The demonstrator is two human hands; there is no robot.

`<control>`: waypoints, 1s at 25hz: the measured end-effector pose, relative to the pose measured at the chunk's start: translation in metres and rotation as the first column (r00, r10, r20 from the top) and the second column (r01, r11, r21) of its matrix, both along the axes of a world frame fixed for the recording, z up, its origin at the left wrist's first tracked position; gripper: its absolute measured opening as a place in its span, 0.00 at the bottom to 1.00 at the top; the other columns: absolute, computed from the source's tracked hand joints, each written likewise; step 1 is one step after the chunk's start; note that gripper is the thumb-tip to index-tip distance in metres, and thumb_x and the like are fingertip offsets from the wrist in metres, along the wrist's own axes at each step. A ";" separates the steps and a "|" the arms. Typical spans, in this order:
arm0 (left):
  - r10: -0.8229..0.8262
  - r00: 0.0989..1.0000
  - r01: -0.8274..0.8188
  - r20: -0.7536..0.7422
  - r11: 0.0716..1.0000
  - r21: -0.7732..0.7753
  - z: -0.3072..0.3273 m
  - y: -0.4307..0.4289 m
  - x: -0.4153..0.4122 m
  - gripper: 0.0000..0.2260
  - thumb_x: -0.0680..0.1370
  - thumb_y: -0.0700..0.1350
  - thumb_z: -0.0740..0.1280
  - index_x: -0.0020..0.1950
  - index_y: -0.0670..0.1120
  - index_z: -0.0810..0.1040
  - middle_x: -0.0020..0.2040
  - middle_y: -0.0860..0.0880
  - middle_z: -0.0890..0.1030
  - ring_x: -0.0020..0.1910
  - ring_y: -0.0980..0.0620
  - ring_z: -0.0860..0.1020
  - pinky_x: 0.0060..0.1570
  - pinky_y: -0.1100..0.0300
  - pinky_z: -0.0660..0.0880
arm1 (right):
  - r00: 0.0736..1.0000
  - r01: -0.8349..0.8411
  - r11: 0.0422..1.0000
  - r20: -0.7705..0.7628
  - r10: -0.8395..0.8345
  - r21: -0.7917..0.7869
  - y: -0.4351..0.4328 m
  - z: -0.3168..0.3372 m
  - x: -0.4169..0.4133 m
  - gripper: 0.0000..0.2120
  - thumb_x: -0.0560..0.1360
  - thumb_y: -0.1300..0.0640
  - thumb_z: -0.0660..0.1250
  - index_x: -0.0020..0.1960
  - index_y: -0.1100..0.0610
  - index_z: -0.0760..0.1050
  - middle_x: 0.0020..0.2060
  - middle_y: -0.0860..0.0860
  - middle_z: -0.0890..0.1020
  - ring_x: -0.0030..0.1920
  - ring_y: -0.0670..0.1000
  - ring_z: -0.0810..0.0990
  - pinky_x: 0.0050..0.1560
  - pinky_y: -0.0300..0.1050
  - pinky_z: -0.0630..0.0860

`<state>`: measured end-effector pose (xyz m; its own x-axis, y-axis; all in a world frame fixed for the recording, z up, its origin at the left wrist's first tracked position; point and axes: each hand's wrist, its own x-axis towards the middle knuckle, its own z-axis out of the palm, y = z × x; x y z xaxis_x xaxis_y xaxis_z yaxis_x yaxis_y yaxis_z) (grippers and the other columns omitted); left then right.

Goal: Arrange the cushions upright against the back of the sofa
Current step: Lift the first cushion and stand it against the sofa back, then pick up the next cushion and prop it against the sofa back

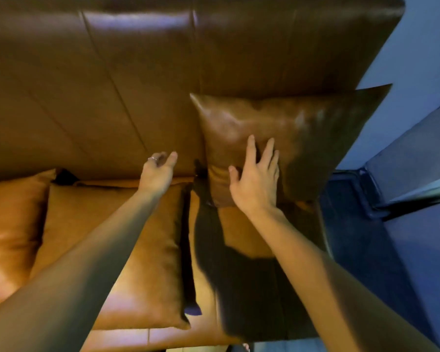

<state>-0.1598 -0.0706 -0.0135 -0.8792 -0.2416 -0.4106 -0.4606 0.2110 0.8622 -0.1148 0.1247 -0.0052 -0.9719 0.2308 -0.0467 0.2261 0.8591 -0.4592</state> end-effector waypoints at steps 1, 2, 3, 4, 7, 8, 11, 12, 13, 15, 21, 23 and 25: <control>-0.003 1.000 0.003 0.012 1.000 -0.019 -0.005 -0.020 0.007 0.23 0.82 0.54 0.62 0.74 0.45 0.67 0.68 0.50 0.69 0.69 0.48 0.68 0.63 0.56 0.64 | 0.999 -0.044 0.999 0.021 0.044 -0.002 -0.023 -0.002 0.004 0.35 0.81 0.45 0.61 0.82 0.49 0.47 0.81 0.61 0.45 0.80 0.66 0.48 0.77 0.63 0.54; -0.013 1.000 0.014 0.027 0.999 -0.049 -0.009 -0.041 0.014 0.23 0.82 0.54 0.62 0.74 0.45 0.67 0.64 0.51 0.69 0.67 0.49 0.69 0.61 0.57 0.65 | 0.995 -0.093 0.996 0.044 0.093 -0.013 -0.046 -0.005 0.008 0.34 0.81 0.45 0.60 0.82 0.49 0.49 0.82 0.60 0.45 0.80 0.65 0.49 0.77 0.62 0.54; -0.013 0.999 0.016 0.044 0.997 -0.078 -0.017 -0.065 0.019 0.22 0.82 0.54 0.62 0.73 0.46 0.67 0.62 0.52 0.69 0.64 0.51 0.70 0.61 0.57 0.65 | 0.986 -0.145 0.989 0.074 0.147 -0.030 -0.070 -0.009 0.012 0.33 0.81 0.45 0.60 0.81 0.48 0.49 0.82 0.58 0.46 0.80 0.63 0.50 0.77 0.61 0.53; -0.009 0.998 0.016 0.063 0.994 -0.111 -0.023 -0.088 0.023 0.22 0.81 0.56 0.63 0.72 0.48 0.68 0.63 0.52 0.71 0.63 0.50 0.71 0.62 0.56 0.66 | 0.973 -0.196 0.979 0.115 0.200 -0.052 -0.092 -0.015 0.016 0.33 0.82 0.44 0.59 0.81 0.47 0.49 0.82 0.57 0.47 0.80 0.61 0.50 0.77 0.61 0.53; -0.010 0.989 0.045 0.144 0.969 -0.241 -0.043 -0.158 0.032 0.25 0.79 0.58 0.64 0.73 0.48 0.67 0.68 0.44 0.74 0.68 0.41 0.72 0.67 0.49 0.68 | 0.918 -0.249 0.962 0.289 0.271 -0.112 -0.150 -0.044 0.023 0.33 0.81 0.42 0.59 0.81 0.44 0.49 0.82 0.54 0.47 0.81 0.60 0.50 0.76 0.62 0.53; -0.012 0.984 0.063 0.176 0.957 -0.285 -0.050 -0.176 0.036 0.26 0.80 0.57 0.64 0.74 0.46 0.67 0.70 0.42 0.73 0.69 0.40 0.71 0.67 0.50 0.68 | 0.897 -0.230 0.963 0.353 0.266 -0.140 -0.163 -0.054 0.026 0.33 0.81 0.41 0.59 0.81 0.44 0.49 0.82 0.54 0.48 0.81 0.60 0.50 0.76 0.63 0.53; -0.023 0.959 0.110 0.283 0.949 -0.296 -0.080 -0.237 0.052 0.36 0.73 0.66 0.66 0.73 0.44 0.68 0.69 0.39 0.75 0.66 0.38 0.74 0.66 0.47 0.71 | 0.811 -0.148 0.958 0.524 0.259 -0.244 -0.207 -0.085 0.037 0.34 0.80 0.39 0.61 0.81 0.45 0.52 0.82 0.53 0.52 0.79 0.62 0.55 0.74 0.66 0.56; -0.022 0.949 0.128 0.315 0.938 -0.321 -0.099 -0.256 0.056 0.43 0.66 0.72 0.65 0.71 0.44 0.68 0.68 0.39 0.75 0.65 0.38 0.75 0.64 0.45 0.73 | 0.795 -0.124 0.957 0.551 0.255 -0.264 -0.219 -0.092 0.042 0.34 0.79 0.39 0.61 0.80 0.46 0.53 0.81 0.54 0.54 0.78 0.63 0.57 0.74 0.66 0.59; -0.014 0.940 0.142 0.342 0.925 -0.353 -0.128 -0.278 0.058 0.50 0.60 0.77 0.62 0.72 0.45 0.68 0.69 0.39 0.73 0.65 0.38 0.75 0.64 0.44 0.73 | 0.799 -0.092 0.956 0.552 0.237 -0.278 -0.228 -0.099 0.046 0.34 0.78 0.39 0.63 0.79 0.46 0.54 0.80 0.54 0.55 0.77 0.63 0.58 0.73 0.65 0.63; 0.016 0.925 0.126 0.380 0.929 -0.347 -0.154 -0.300 0.057 0.55 0.56 0.77 0.61 0.74 0.44 0.65 0.72 0.40 0.70 0.68 0.38 0.72 0.66 0.44 0.71 | 0.848 0.030 0.949 0.511 0.142 -0.313 -0.240 -0.105 0.044 0.30 0.77 0.40 0.65 0.75 0.46 0.59 0.76 0.55 0.59 0.75 0.62 0.60 0.69 0.64 0.67; 0.172 0.909 -0.107 0.380 0.977 -0.186 -0.138 -0.317 0.049 0.61 0.50 0.76 0.72 0.76 0.47 0.62 0.71 0.44 0.73 0.67 0.39 0.74 0.67 0.43 0.70 | 0.745 0.535 0.761 0.630 -0.220 -0.366 -0.233 -0.124 0.026 0.45 0.71 0.39 0.73 0.79 0.51 0.54 0.76 0.59 0.61 0.75 0.66 0.61 0.72 0.66 0.62; 0.208 0.896 -0.173 0.393 0.977 -0.122 -0.136 -0.322 0.049 0.60 0.47 0.76 0.74 0.72 0.45 0.68 0.67 0.44 0.77 0.63 0.40 0.77 0.65 0.43 0.72 | 0.690 0.643 0.608 0.696 -0.198 -0.465 -0.228 -0.133 0.027 0.51 0.69 0.39 0.75 0.80 0.52 0.50 0.76 0.60 0.62 0.73 0.67 0.64 0.72 0.66 0.63; 0.244 0.889 -0.218 0.387 0.970 -0.109 -0.121 -0.318 0.047 0.58 0.47 0.76 0.74 0.69 0.44 0.72 0.65 0.45 0.79 0.62 0.41 0.78 0.64 0.43 0.73 | 0.689 0.671 0.507 0.707 -0.157 -0.541 -0.223 -0.135 0.026 0.51 0.68 0.41 0.77 0.80 0.52 0.50 0.75 0.60 0.64 0.71 0.67 0.67 0.71 0.67 0.64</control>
<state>-0.1133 -0.3886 -0.1346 -0.5642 -0.4536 -0.6899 -0.8022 0.1031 0.5881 -0.0884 -0.0984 -0.1399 -0.5022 0.2301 -0.8336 0.8578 0.0108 -0.5138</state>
